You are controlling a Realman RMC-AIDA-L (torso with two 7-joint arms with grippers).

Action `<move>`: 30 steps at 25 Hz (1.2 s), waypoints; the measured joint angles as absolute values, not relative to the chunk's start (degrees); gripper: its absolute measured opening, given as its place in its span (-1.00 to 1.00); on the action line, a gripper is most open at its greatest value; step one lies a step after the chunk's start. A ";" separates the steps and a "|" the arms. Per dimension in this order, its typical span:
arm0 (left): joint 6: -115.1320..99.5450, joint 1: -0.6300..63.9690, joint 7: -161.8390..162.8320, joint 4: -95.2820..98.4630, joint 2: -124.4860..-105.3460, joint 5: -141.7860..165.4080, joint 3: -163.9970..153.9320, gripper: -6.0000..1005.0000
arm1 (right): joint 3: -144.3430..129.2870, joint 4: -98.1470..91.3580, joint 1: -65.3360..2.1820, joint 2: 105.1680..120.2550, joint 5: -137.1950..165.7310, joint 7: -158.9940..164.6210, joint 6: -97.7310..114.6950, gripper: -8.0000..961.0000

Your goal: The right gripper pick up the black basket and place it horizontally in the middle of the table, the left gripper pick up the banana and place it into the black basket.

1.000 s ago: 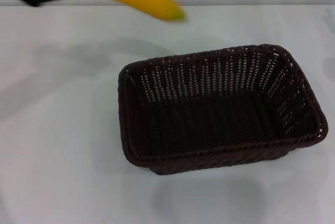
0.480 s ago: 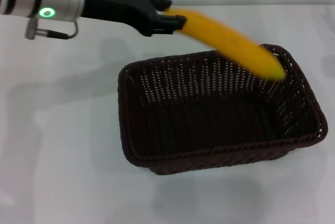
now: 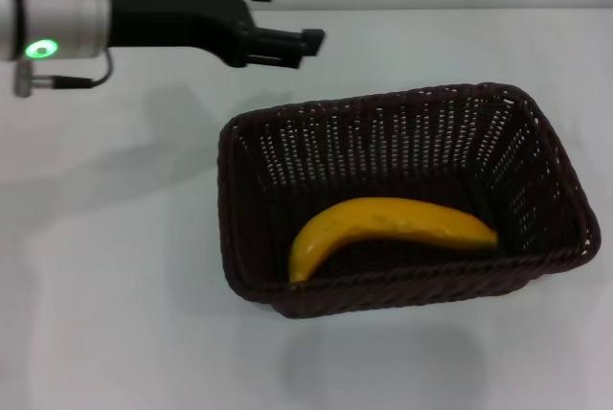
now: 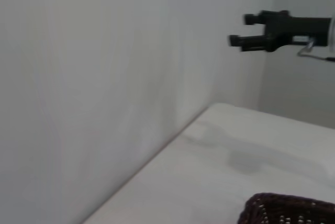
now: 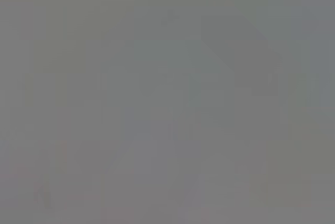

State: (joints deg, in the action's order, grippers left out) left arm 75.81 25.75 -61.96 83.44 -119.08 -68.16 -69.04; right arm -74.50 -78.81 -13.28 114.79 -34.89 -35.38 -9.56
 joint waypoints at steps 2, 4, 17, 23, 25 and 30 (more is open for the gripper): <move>75.56 22.34 -65.01 84.59 -119.14 -70.73 -67.61 0.52 | -71.38 -79.85 -14.34 114.42 -36.57 -35.88 -15.02 0.79; 75.32 19.25 -68.78 84.61 -119.16 -74.63 -65.82 0.60 | -67.53 -80.59 -15.67 113.48 -40.02 -37.25 -21.36 0.79; 84.01 5.97 -103.73 60.16 -119.02 -101.27 -47.45 0.74 | -26.93 -66.12 -20.75 112.14 -85.19 -78.59 -60.09 0.79; 90.30 4.77 -118.02 45.86 -119.15 -104.32 -31.33 0.74 | -22.64 -53.62 -17.24 114.87 -101.70 -103.31 -63.40 0.79; 91.08 4.69 -122.54 41.17 -119.20 -105.22 -26.46 0.74 | -22.24 -46.03 -16.67 114.98 -108.91 -113.93 -66.32 0.79; 91.52 4.38 -132.23 32.21 -119.18 -109.02 -18.03 0.74 | -20.87 -28.65 -16.84 114.98 -120.77 -135.77 -74.62 0.79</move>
State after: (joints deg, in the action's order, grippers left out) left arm 91.52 4.38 -132.23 32.21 -119.18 -109.02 -18.03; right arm -20.87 -28.65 -16.84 114.98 -120.77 -135.77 -74.62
